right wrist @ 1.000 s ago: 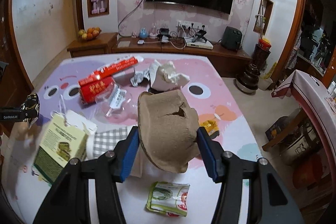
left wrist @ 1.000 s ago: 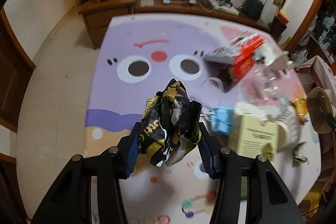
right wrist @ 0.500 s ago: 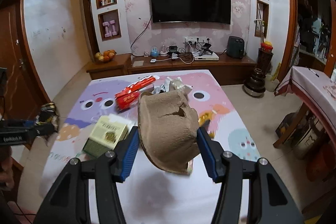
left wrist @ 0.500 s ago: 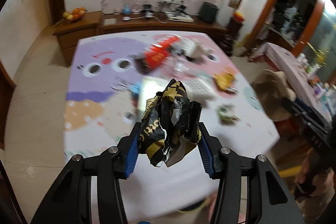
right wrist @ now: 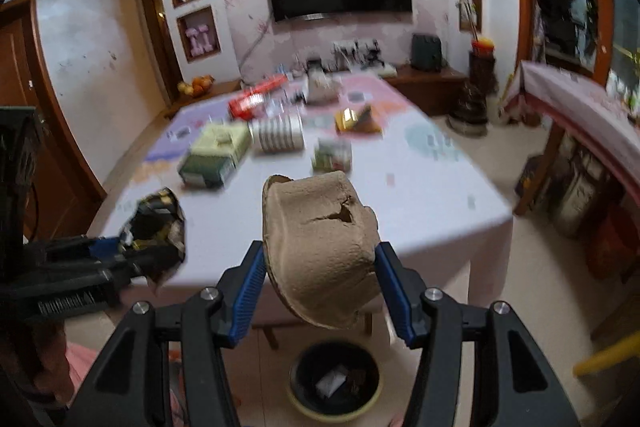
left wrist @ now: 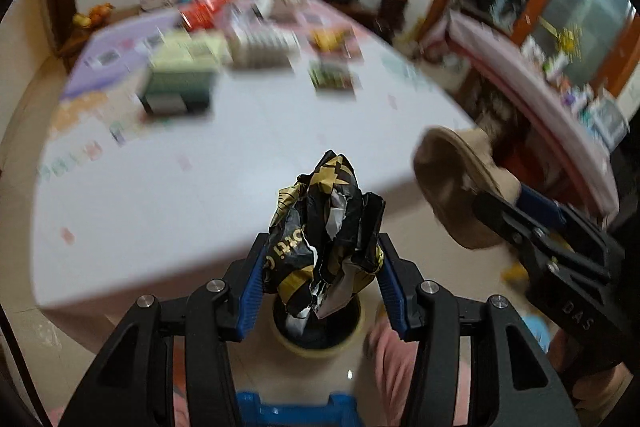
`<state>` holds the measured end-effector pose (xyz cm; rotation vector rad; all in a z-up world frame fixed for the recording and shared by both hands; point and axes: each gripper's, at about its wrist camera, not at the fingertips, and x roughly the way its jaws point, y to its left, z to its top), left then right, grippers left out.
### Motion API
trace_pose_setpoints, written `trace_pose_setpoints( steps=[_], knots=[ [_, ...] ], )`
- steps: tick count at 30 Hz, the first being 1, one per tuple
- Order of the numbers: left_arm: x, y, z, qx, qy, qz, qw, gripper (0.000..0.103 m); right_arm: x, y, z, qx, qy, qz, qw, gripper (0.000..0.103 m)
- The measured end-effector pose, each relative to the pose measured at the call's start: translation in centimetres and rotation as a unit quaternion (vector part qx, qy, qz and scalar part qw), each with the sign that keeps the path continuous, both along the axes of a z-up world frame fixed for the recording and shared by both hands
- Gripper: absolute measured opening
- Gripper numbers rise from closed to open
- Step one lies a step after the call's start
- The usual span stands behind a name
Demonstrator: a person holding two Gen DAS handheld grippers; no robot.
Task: Collect trash
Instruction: 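Carry both items over the bin and open both tools to drop them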
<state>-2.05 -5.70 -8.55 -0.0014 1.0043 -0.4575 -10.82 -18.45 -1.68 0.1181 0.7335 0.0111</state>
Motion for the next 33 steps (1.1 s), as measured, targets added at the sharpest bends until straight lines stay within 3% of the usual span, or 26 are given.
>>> trace_pose_setpoints(
  steps=[7, 15, 22, 28, 33],
  knots=[
    [-2.9, -2.5, -7.3, 0.001, 0.020, -0.008, 0.9998, 0.050, -1.9, -0.7, -8.3, 0.019, 0.078, -0.013, 0.997, 0.055],
    [-2.9, -5.3, -15.0, 0.042, 0.057, 0.000, 0.9975, 0.050, -2.2, -2.8, -16.4, 0.031, 0.130, -0.032, 0.990, 0.056],
    [-1.6, -6.6, -21.1, 0.060, 0.106, 0.016, 0.9924, 0.051, -1.2, -5.2, -23.6, 0.094, 0.190, -0.063, 0.975, 0.056],
    [0.0, -7.1, -24.9, 0.066, 0.145, 0.022, 0.9870, 0.054, 0.3, -6.0, -28.1, 0.126, 0.232, -0.066, 0.962, 0.056],
    [0.8, -7.4, -26.4, 0.077, 0.158, 0.020, 0.9842, 0.057, 1.8, -6.1, -30.2, 0.140, 0.257, -0.061, 0.954, 0.056]
  ],
)
